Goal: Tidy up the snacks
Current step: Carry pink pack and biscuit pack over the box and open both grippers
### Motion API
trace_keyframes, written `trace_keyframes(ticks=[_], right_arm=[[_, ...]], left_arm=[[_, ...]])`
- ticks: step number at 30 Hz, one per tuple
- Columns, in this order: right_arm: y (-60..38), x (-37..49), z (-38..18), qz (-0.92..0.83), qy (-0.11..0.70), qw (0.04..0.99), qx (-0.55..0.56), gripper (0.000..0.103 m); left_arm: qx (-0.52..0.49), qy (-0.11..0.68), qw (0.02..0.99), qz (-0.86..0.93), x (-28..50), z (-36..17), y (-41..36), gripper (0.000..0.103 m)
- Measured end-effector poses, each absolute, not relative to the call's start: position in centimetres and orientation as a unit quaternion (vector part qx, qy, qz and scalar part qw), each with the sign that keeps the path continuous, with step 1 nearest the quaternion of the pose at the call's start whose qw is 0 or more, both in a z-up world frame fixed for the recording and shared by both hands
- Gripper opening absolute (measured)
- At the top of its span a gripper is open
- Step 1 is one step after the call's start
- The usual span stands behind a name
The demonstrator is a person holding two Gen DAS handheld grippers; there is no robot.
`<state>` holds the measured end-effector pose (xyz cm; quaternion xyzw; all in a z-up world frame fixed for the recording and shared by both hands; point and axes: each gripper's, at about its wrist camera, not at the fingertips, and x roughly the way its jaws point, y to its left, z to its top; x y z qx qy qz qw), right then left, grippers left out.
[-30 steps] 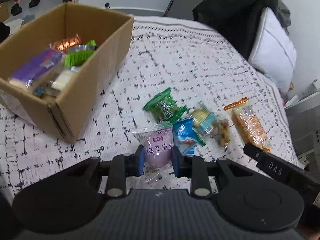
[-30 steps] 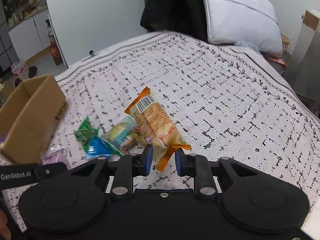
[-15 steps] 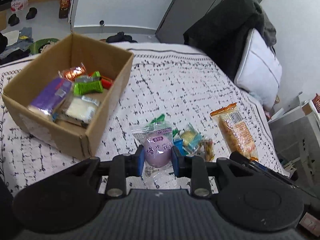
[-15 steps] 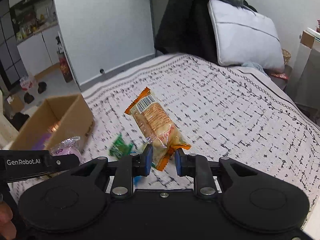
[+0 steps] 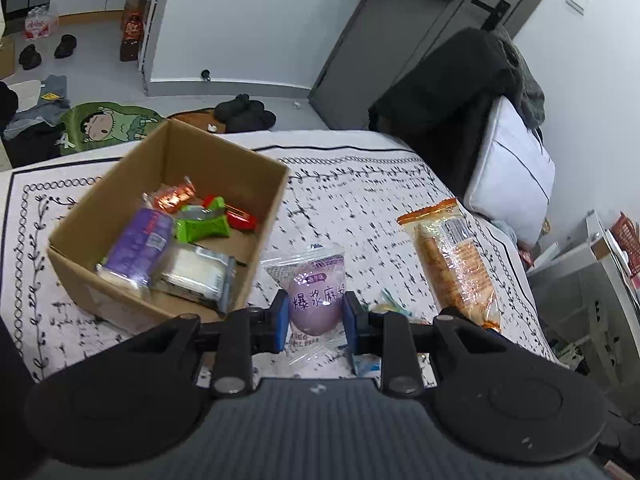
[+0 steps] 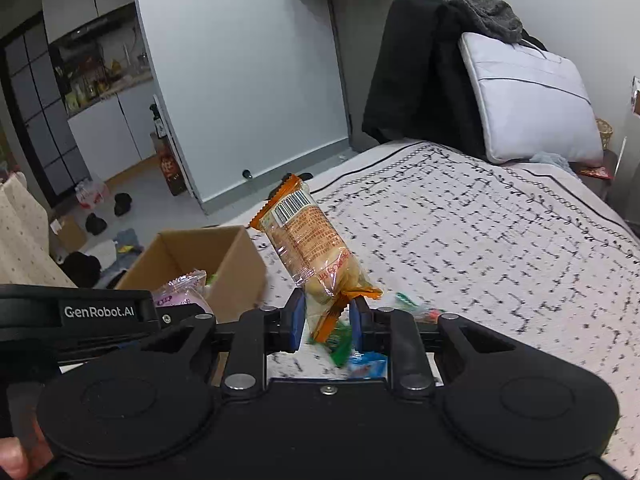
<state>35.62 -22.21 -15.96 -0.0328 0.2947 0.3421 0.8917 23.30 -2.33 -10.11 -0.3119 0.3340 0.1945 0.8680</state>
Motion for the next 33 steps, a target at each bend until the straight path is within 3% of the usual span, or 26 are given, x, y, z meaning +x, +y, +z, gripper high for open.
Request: trace_keyframes(ticks=[33], right_arm=[[-9.7,32.9,-19.4,0.396,0.349,0.849,-0.023,0.023]], left_arm=[[-0.369,0.342,0.842,0.196,22.0,-12.2,13.4,0.027]])
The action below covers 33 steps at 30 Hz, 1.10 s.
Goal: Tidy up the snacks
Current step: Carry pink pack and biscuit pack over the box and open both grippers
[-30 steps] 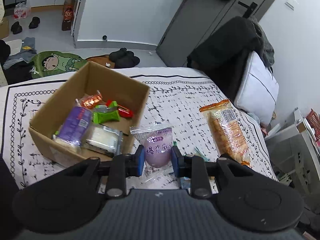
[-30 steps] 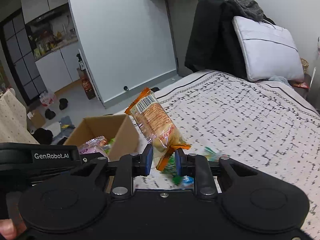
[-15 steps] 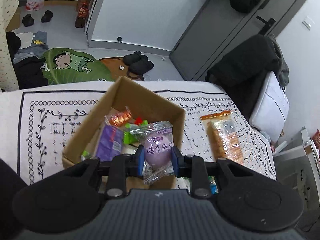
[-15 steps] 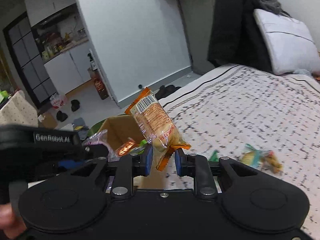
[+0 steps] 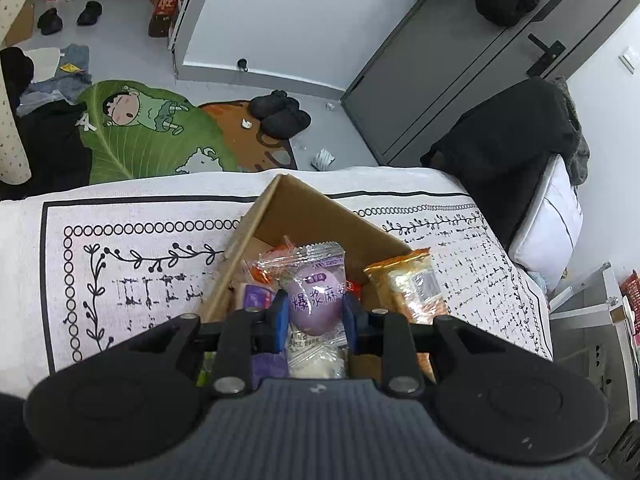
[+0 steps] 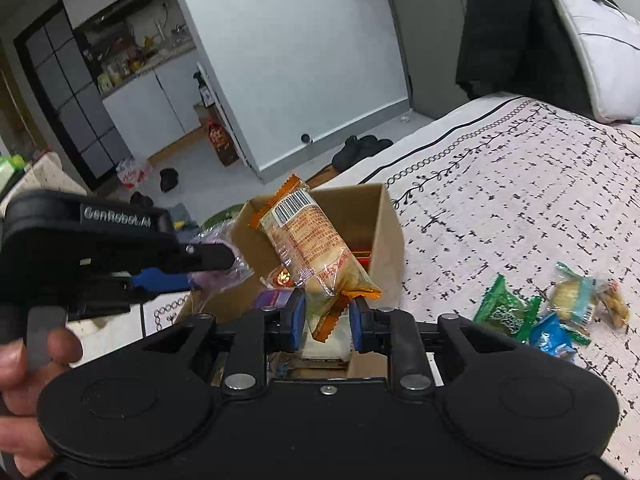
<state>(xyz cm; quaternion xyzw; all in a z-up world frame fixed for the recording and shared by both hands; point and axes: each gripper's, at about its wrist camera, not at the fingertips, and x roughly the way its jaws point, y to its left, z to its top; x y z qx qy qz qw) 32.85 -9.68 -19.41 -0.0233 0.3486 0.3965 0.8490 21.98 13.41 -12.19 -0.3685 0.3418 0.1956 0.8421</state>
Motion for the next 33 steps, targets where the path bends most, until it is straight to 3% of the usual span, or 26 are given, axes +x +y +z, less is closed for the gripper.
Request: trace_keyframes(ticks=[19,24,33], right_arm=[[-6.2,34.2,-20.5,0.371,0.370,0.851,-0.032,0.025],[-6.1,33.7,-20.4,0.369,0.372,0.850,-0.050,0.045],[-7.2,32.7,-18.4,0.366,0.355,0.858,-0.065,0.052]], left_arm=[[-0.377,0.373,0.832,0.163,25.6,-14.3,17.6,0.028],[-0.392,0.378,0.824,0.155,25.9,-14.9,17.6,0.042],[-0.370,0.368,0.836,0.172,24.9,-13.0,16.5,0.072]])
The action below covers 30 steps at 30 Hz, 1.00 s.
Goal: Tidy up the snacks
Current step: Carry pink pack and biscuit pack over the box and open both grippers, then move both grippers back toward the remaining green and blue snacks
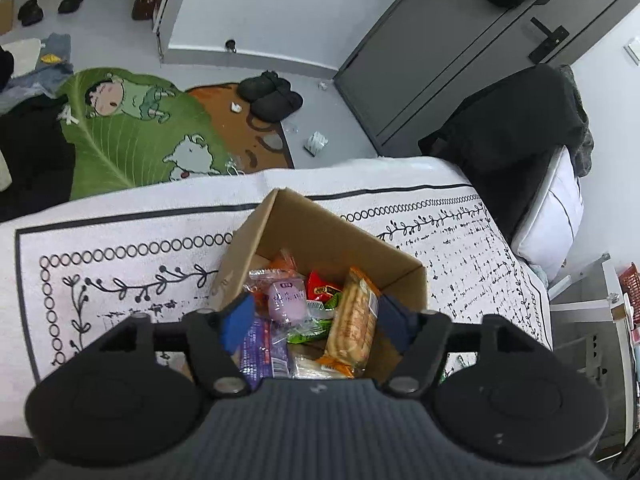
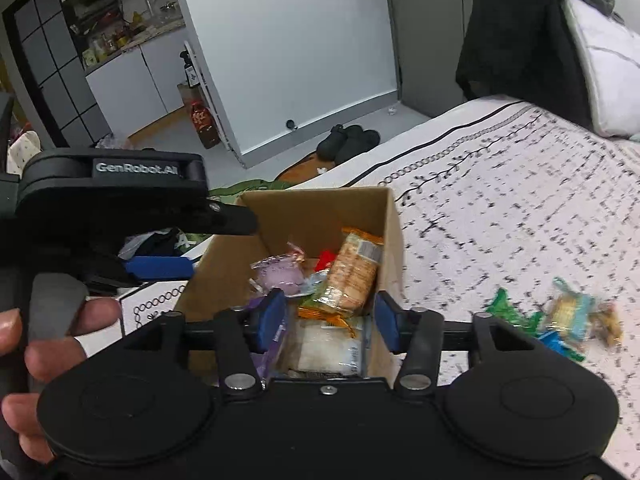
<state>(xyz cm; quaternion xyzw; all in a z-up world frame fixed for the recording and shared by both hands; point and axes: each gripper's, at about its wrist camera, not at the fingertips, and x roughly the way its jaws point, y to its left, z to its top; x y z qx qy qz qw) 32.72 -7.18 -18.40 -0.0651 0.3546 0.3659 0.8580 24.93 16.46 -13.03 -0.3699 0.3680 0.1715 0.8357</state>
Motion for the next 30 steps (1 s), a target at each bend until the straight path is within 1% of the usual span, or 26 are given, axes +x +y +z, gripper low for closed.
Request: trace_keyframes(ticks=[4,6,9,16,21,23,24,26,30], right_arm=[[-8.2,32.6,-17.8,0.363,0.349,0.862,-0.067,0.053],[-8.7,32.7,-17.4,0.361,0.349,0.862,-0.062,0.053],[-9.4,32.8,-16.9,0.360,0.345,0.865,-0.056,0.056],[-11.2,33.0,-16.1,0.354,0.337,0.871,-0.045,0.059],[-12.6,33.1,-15.6,0.352,0.329,0.876,-0.039,0.067],[-13.4,33.4,-15.3,0.357,0.330,0.873,-0.026,0.073],[-13.8,33.5,-15.3,0.360,0.331,0.872,-0.018,0.077],[-14.6,33.8,-15.0,0.357,0.328,0.875,-0.011,0.082],[-16.4,34.5,-14.6,0.354,0.327,0.876,-0.001,0.090]], left_arm=[[-0.363,0.367,0.837,0.184,24.2,-12.2,16.2,0.078],[-0.358,0.368,0.837,0.189,23.9,-12.0,16.0,0.079],[-0.353,0.369,0.838,0.193,23.2,-11.7,15.5,0.080],[-0.333,0.368,0.845,0.199,22.4,-10.6,13.9,0.080],[-0.314,0.362,0.854,0.203,22.0,-9.5,12.3,0.080],[-0.310,0.360,0.857,0.201,21.9,-9.1,11.5,0.084],[-0.302,0.368,0.855,0.204,22.1,-9.0,11.2,0.089],[-0.283,0.380,0.854,0.215,22.3,-8.7,10.2,0.089],[-0.267,0.375,0.862,0.215,22.2,-8.1,8.7,0.090]])
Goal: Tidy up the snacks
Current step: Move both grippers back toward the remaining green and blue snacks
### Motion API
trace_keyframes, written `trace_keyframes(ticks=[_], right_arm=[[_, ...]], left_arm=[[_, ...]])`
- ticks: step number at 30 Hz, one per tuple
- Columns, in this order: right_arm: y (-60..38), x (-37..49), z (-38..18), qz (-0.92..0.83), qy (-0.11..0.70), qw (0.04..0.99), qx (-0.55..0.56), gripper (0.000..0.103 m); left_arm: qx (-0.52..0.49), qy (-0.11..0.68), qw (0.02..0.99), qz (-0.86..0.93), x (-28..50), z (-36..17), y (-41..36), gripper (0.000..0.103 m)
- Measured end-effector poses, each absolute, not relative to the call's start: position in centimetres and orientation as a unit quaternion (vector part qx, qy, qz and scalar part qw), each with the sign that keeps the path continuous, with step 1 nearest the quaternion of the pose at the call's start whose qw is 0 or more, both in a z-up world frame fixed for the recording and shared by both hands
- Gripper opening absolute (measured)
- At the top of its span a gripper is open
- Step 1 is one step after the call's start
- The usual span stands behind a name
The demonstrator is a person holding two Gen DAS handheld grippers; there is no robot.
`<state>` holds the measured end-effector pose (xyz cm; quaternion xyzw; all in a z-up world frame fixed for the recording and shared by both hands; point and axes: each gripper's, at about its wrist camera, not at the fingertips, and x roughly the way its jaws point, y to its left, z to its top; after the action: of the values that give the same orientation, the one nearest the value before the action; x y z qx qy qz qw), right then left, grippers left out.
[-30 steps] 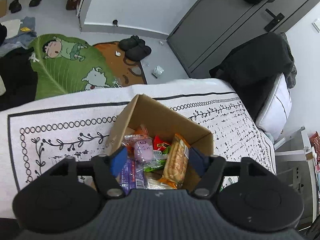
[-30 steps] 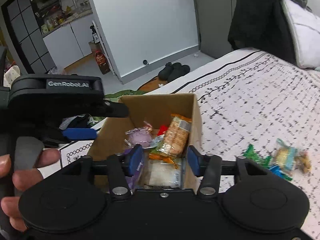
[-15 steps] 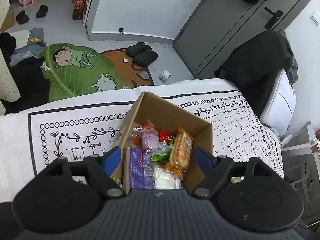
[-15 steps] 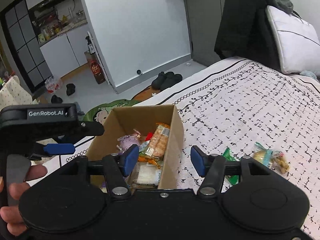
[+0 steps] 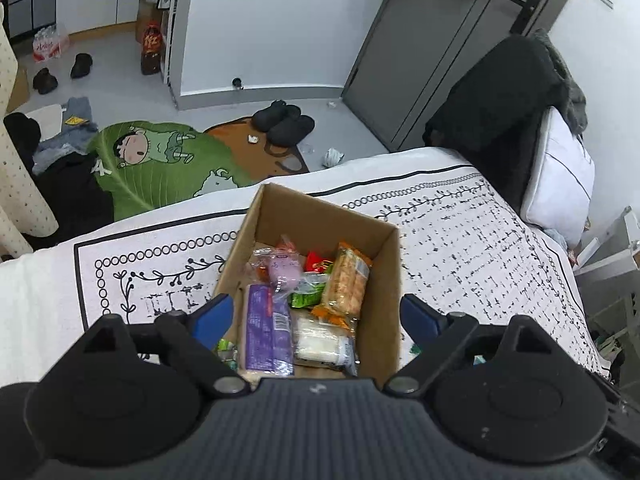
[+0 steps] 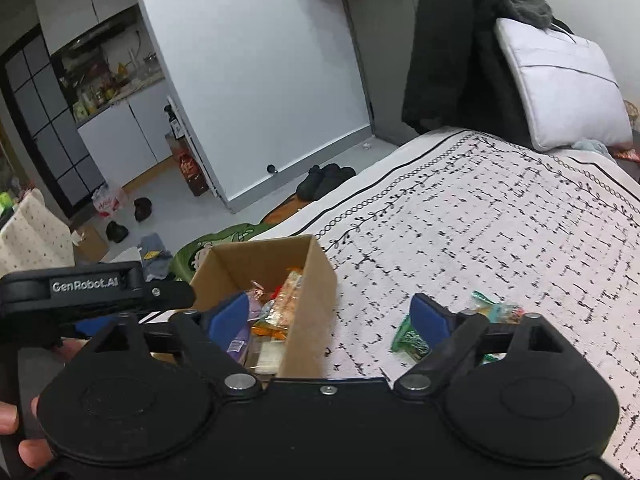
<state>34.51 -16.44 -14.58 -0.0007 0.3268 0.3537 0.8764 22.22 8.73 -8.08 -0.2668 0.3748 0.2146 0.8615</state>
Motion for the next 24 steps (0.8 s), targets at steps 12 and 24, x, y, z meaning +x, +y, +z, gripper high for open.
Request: trace_keyframes(ticks=[12,24], right_arm=[[-21.6,36.1,-14.3,0.344,0.330,0.879,0.018,0.099],[-26.3,38.6,-15.0,0.328,0.341,0.880,0.049,0.099]], left_arm=[[-0.255,0.370,0.873,0.188,23.0,-7.2,4.3,0.103],[-0.261,0.370,0.872,0.187,24.8,-7.6,0.5,0.102]])
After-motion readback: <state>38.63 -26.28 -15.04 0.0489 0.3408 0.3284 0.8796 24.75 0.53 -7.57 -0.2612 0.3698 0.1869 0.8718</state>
